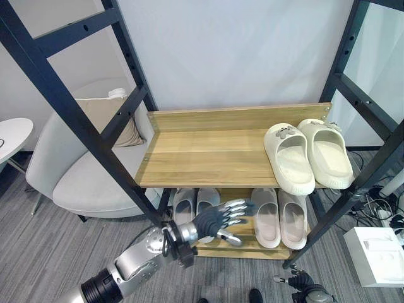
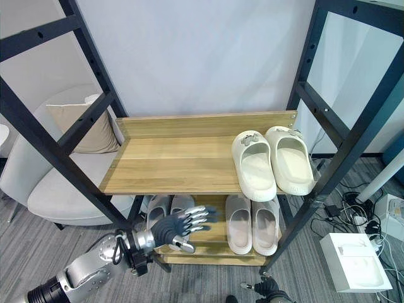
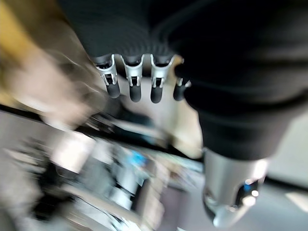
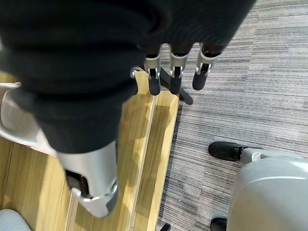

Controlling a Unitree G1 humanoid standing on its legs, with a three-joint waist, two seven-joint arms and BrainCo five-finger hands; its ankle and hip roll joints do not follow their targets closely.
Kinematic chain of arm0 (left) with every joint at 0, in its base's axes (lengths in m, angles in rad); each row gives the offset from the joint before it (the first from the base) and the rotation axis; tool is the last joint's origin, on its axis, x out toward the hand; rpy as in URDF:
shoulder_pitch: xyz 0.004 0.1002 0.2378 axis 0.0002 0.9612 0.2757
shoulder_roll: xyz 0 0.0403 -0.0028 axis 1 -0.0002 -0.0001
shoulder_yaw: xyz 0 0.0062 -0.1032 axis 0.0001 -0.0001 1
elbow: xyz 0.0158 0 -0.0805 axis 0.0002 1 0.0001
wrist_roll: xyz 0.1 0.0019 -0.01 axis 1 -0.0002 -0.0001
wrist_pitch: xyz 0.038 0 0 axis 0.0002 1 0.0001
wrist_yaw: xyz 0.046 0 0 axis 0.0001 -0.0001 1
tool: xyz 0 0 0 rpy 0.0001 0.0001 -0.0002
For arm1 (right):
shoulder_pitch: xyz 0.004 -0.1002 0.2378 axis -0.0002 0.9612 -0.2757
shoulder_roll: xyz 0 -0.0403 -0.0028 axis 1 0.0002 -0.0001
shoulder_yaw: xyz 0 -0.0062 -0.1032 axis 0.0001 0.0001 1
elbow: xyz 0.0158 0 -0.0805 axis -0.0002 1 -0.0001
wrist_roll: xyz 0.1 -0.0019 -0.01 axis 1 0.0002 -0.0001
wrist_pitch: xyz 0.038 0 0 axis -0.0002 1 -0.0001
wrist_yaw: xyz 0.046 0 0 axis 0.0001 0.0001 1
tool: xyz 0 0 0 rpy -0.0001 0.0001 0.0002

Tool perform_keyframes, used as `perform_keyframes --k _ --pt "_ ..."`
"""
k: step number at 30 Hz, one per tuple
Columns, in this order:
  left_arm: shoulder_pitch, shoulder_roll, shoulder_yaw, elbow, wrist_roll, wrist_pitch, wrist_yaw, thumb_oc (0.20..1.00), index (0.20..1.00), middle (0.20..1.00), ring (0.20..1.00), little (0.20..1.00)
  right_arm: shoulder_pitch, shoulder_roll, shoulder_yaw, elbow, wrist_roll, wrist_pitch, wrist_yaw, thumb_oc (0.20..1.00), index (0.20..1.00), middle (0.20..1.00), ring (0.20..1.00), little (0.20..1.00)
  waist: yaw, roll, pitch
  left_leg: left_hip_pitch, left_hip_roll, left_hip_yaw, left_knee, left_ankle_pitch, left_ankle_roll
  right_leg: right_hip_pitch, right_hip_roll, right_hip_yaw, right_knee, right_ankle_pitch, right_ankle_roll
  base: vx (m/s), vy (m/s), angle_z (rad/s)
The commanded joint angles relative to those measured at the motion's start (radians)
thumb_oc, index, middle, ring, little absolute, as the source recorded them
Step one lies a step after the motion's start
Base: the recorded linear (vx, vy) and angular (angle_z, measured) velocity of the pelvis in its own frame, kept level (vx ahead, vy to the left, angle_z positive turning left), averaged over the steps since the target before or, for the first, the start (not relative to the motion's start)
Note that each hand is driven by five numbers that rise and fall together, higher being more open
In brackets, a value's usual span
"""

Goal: Arrange the slippers neatly on the shoe rack.

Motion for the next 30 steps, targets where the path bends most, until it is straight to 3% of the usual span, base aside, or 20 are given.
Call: perform_keyframes --k 1,8,13,14,15,18,22,30 --pt "-0.005 0.008 0.042 0.009 0.144 -0.056 0.026 1.000 1.000 1.000 1.000 1.000 -0.047 0.011 0.029 -0.024 0.021 -0.030 0.013 1.000 1.000 1.000 1.000 1.000 0.012 -0.058 0.025 0.013 0.011 -0.012 0.001 -0.016 -0.021 0.069 -0.027 0.008 0.001 -0.131 0.046 0.04 -0.004 0.00" --pt "0.121 -0.076 0.163 0.322 0.237 -0.065 0.104 1.000 1.000 1.000 1.000 1.000 0.014 -0.022 0.023 -0.086 0.052 -0.023 0.032 1.000 1.000 1.000 1.000 1.000 0.009 -0.060 0.025 0.018 0.015 -0.010 0.001 -0.019 -0.022 0.071 -0.026 0.008 0.001 -0.135 0.045 0.00 -0.001 0.00" --pt "0.122 -0.273 0.315 0.728 0.312 -0.063 0.222 1.000 1.000 1.000 1.000 1.000 0.023 -0.020 -0.009 -0.049 0.062 -0.017 0.027 1.000 1.000 1.000 1.000 1.000 0.007 -0.062 0.022 0.014 0.016 -0.012 0.001 -0.014 -0.022 0.068 -0.026 0.001 0.001 -0.132 0.042 -0.01 -0.002 0.01" --pt "0.119 -0.277 0.315 0.733 0.313 -0.066 0.222 1.000 1.000 1.000 1.000 1.000 0.022 -0.021 -0.009 -0.048 0.062 -0.018 0.027 1.000 1.000 1.000 1.000 1.000 0.006 -0.061 0.024 0.015 0.016 -0.012 0.001 -0.014 -0.022 0.069 -0.026 0.001 0.001 -0.133 0.042 0.00 0.000 0.00" --pt "0.089 -0.332 0.360 0.868 0.341 -0.068 0.258 1.000 1.000 1.000 1.000 1.000 0.014 -0.019 -0.025 -0.028 0.074 -0.021 0.025 1.000 1.000 1.000 1.000 1.000 0.007 -0.062 0.021 0.015 0.016 -0.013 0.001 -0.014 -0.022 0.069 -0.025 0.000 0.001 -0.132 0.041 0.00 0.000 0.00" --pt "0.042 -0.389 0.423 1.018 0.388 -0.078 0.311 1.000 1.000 1.000 1.000 1.000 -0.002 -0.009 -0.030 -0.021 0.092 -0.026 0.026 1.000 1.000 1.000 1.000 1.000 0.009 -0.066 0.018 0.018 0.016 -0.012 0.001 -0.015 -0.022 0.071 -0.024 -0.001 0.001 -0.133 0.039 0.00 0.000 0.00" --pt "0.004 -0.429 0.487 1.111 0.358 -0.087 0.353 1.000 1.000 1.000 1.000 1.000 -0.017 -0.002 -0.034 -0.033 0.119 -0.040 0.027 1.000 1.000 1.000 1.000 1.000 0.013 -0.073 0.015 0.022 0.016 -0.011 0.001 -0.017 -0.022 0.077 -0.023 -0.001 0.001 -0.134 0.038 0.00 0.000 0.00" --pt "0.000 -0.456 0.517 1.103 0.305 -0.107 0.368 1.000 1.000 1.000 1.000 1.000 0.044 0.002 -0.075 -0.033 0.168 -0.065 0.052 1.000 1.000 1.000 1.000 1.000 0.008 -0.079 0.015 0.032 0.016 -0.003 0.001 -0.020 -0.022 0.080 -0.024 0.005 0.001 -0.132 0.039 0.00 0.001 0.00"
